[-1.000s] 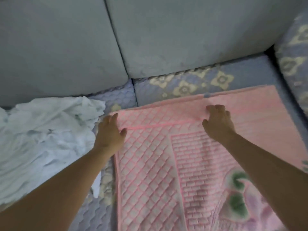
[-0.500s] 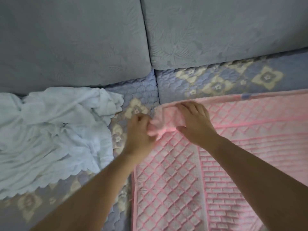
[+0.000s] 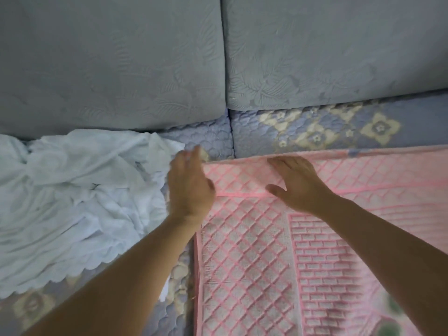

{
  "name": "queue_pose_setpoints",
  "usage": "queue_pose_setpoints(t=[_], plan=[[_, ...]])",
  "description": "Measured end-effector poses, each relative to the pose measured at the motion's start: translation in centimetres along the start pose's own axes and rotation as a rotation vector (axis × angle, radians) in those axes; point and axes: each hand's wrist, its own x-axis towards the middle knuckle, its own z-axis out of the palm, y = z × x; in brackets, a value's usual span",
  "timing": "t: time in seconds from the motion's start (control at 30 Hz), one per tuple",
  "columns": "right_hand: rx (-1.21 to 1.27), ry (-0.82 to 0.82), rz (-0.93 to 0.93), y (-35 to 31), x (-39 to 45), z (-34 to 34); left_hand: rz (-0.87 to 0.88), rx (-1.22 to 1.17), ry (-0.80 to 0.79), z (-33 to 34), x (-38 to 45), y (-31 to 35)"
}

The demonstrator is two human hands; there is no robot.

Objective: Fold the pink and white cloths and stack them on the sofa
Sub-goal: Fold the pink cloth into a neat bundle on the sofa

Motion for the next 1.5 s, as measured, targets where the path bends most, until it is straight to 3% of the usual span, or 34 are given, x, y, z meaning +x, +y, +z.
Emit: queue_pose_setpoints(t=[0.07,0.1,0.17,0.23,0.33,0.47,0.57,0.63,0.8,0.9,1.0,1.17,1.27,1.43,1.5], plan=[[-0.037,0.011,0.010,1.6,-0.6,-1.1,0.413,0.052,-0.118,0.4,1.1,3.0],[-0.069,0.005,0.019,2.6,-0.9,-1.6,0.516,0.087,-0.244,0.7,1.9,4.1],[-0.145,-0.019,0.050,5.4,-1.3,-2.6,0.562,0.200,-0.492,1.9,3.7,4.8],[-0.200,-0.015,0.101,8.4,-1.5,-3.7,0.568,0.326,-0.552,2.7,4.9,4.8],[-0.260,-0.014,0.172,13.0,-1.9,-4.9,0.576,0.366,-0.517,3.0,6.0,4.8],[-0.329,-0.143,0.222,16.4,-2.3,-5.5,0.588,0.376,-0.505,3.2,5.7,4.0],[-0.375,0.042,0.105,16.8,-2.5,-5.9,0.679,0.318,-0.342,2.7,5.0,3.2],[-0.336,0.165,0.100,16.6,-2.2,-6.3,0.642,0.285,-0.278,2.5,5.0,3.4],[-0.272,0.136,0.168,16.8,0.5,-4.1,0.410,0.551,-0.237,4.5,5.2,5.5],[-0.277,0.116,0.147,17.4,0.6,-3.8,0.559,0.369,-0.112,6.4,1.9,10.4],[-0.278,0.115,0.094,19.4,-1.2,-5.1,0.694,0.232,-0.202,9.6,-2.2,15.7],[-0.521,0.113,0.206,28.3,-6.2,-8.2,0.552,0.239,-0.246,13.8,-3.8,17.0],[-0.485,0.096,0.400,32.6,-8.3,-9.5,0.558,0.272,-0.233,14.5,-3.8,16.9],[-0.540,0.269,0.427,34.6,-7.5,-8.9,0.495,0.307,-0.274,15.2,-3.5,17.0],[-0.496,0.340,0.576,33.7,-5.7,-8.4,0.483,0.305,-0.283,15.5,-3.3,16.9]])
